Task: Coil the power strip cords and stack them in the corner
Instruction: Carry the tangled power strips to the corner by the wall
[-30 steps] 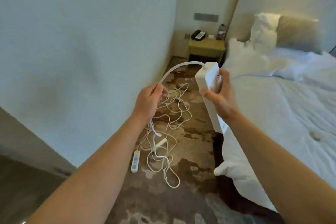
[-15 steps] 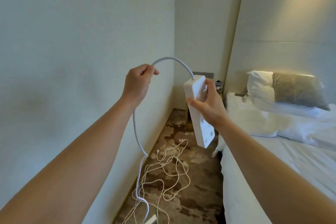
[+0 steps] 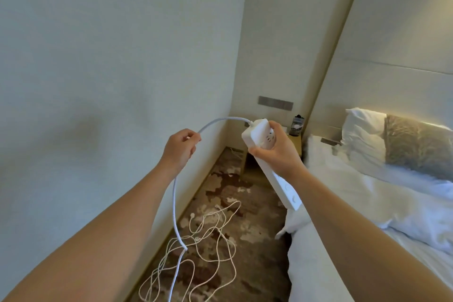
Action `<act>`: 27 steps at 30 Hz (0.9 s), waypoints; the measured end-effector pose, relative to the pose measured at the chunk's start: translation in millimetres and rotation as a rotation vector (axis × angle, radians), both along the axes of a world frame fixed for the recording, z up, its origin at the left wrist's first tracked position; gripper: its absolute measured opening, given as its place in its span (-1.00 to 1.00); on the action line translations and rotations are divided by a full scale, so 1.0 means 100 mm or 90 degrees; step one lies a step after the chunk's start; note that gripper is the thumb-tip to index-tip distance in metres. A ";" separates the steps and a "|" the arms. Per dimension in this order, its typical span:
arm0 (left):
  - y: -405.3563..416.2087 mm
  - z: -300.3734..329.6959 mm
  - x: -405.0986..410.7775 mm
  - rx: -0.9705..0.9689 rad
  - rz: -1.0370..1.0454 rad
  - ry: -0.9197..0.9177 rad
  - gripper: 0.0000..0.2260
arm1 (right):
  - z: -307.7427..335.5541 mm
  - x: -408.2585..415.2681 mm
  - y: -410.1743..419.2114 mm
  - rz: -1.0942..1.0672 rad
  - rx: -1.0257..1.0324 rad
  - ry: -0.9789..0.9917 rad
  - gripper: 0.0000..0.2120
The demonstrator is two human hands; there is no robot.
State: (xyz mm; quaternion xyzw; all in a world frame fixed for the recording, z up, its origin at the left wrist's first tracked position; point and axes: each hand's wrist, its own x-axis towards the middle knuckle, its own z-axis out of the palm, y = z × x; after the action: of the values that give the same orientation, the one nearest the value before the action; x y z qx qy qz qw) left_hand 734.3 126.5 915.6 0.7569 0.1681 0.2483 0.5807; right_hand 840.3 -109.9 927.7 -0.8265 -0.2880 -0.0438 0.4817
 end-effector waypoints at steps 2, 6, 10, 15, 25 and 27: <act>0.06 -0.05 0.48 -0.007 0.017 -0.008 -0.83 | 0.01 0.41 0.08 -0.010 -0.036 -0.016 -0.23; 0.10 0.09 1.35 0.006 -0.004 -0.013 -0.83 | -0.02 1.16 0.06 -0.044 -0.060 -0.016 -0.26; 0.24 0.68 2.29 0.048 0.003 -0.106 -0.85 | 0.11 2.03 0.13 -0.068 -0.048 -0.047 -0.26; 0.37 1.22 3.43 0.104 0.032 -0.157 -0.85 | 0.33 3.26 0.42 -0.051 0.000 -0.090 -0.14; 1.05 0.28 4.93 -0.053 0.065 0.011 -0.82 | 0.14 5.38 1.26 0.103 -0.034 -0.037 -0.18; 1.26 0.07 5.23 -0.109 0.076 0.015 -0.82 | 0.06 5.74 1.56 0.124 -0.046 -0.029 -0.19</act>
State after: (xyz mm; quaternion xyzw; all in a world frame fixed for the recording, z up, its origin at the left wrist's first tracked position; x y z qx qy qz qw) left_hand 1257.3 252.1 922.9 0.6958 0.2406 0.2581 0.6255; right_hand 1414.5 45.9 933.9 -0.8103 -0.3794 -0.0052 0.4467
